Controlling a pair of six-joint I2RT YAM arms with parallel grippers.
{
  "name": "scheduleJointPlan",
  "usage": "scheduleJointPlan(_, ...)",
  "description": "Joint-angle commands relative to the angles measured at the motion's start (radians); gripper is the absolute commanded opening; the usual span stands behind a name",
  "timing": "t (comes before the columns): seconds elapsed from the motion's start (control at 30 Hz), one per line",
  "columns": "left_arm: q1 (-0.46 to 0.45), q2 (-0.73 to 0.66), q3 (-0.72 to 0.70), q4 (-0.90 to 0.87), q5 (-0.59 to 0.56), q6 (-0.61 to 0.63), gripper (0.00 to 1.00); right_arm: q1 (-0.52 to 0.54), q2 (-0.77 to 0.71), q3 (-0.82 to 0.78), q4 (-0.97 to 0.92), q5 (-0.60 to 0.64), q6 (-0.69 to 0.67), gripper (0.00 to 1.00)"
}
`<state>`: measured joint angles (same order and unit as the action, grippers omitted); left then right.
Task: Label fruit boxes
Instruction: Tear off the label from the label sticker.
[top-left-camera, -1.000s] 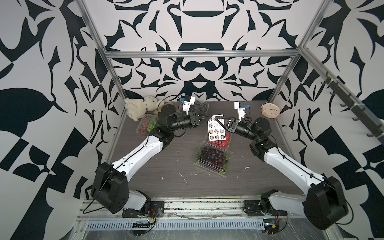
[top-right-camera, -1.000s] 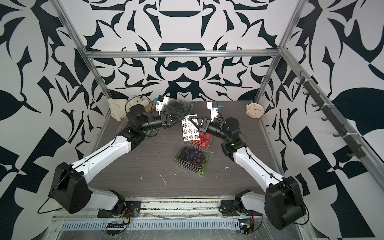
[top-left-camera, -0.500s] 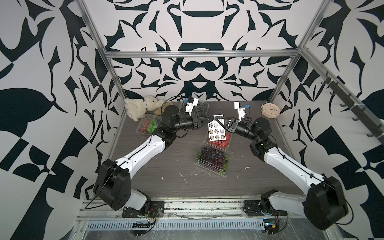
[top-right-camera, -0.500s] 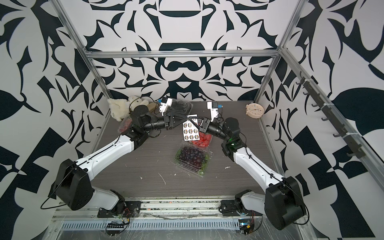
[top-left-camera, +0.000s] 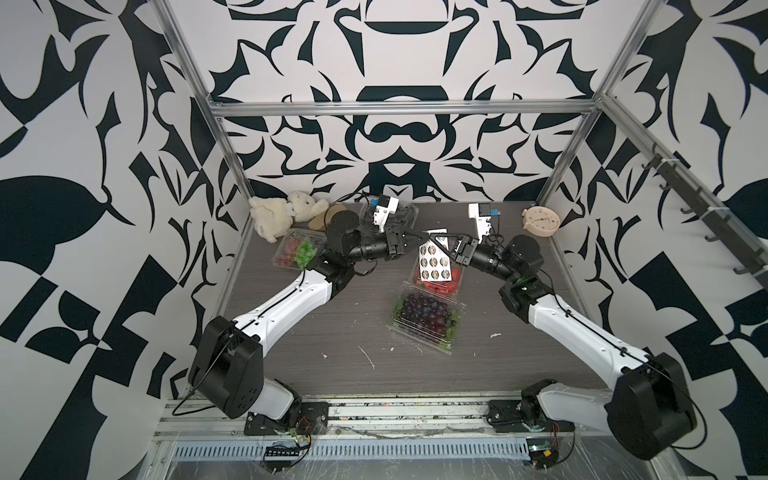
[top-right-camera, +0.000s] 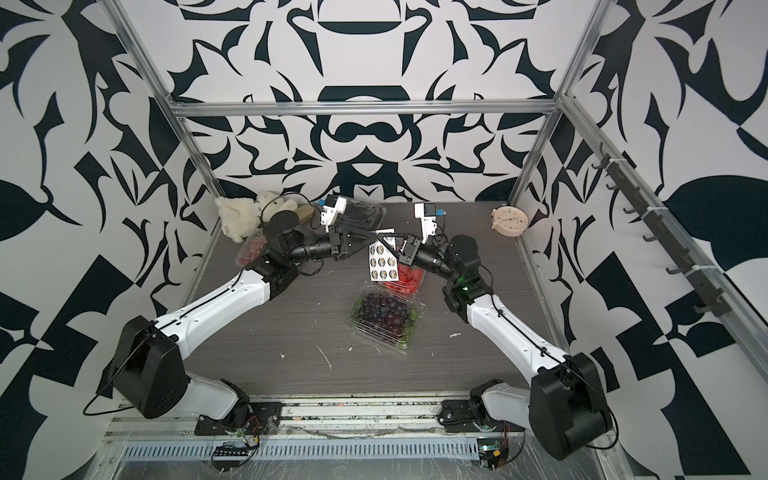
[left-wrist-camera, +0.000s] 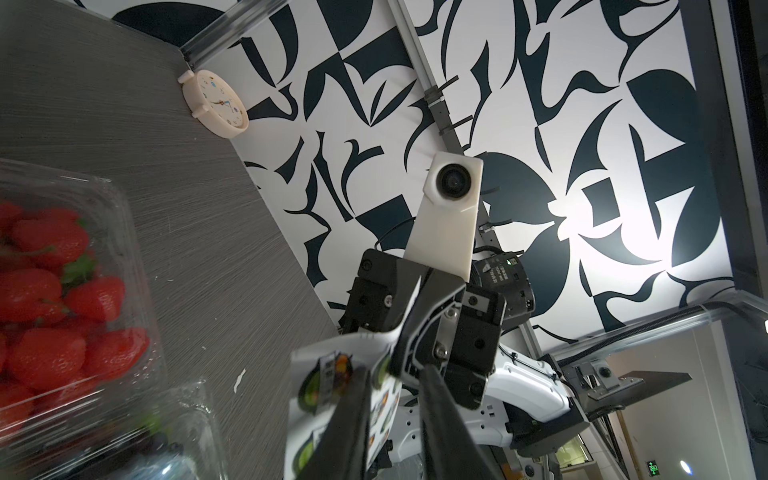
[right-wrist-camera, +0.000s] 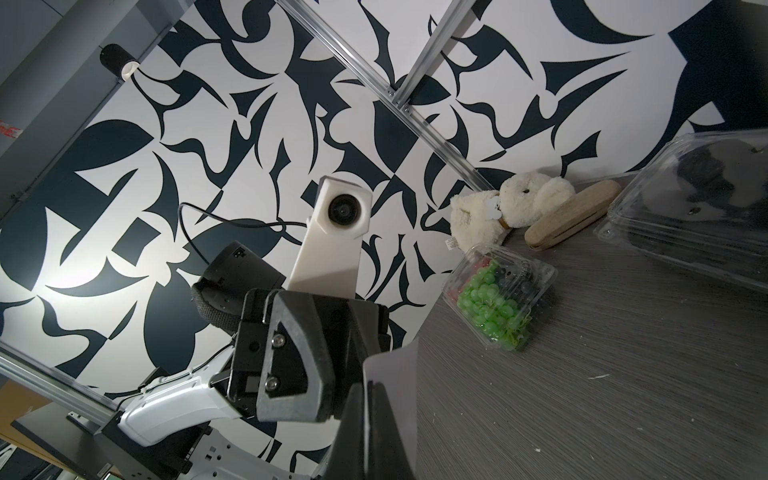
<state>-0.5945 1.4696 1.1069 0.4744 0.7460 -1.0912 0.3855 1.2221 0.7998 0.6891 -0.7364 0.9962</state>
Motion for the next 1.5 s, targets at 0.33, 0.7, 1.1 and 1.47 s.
scheduleJointPlan(0.33,-0.001,-0.002,0.017,-0.001,-0.02,0.031,0.28,-0.002,-0.036,0.013,0.058,-0.001,-0.004,0.0)
scheduleJointPlan(0.7,-0.001,0.008,0.002,0.119,0.036,-0.032,0.25,-0.002,-0.026,0.015,0.064,0.0,0.001,0.0)
scheduleJointPlan(1.1,-0.001,-0.01,0.005,-0.021,-0.015,0.06,0.25,-0.002,-0.03,0.015,0.063,0.0,-0.001,0.0)
scheduleJointPlan(1.47,-0.001,-0.005,0.019,-0.016,-0.007,0.064,0.23,-0.002,-0.031,0.013,0.064,-0.001,-0.001,0.0)
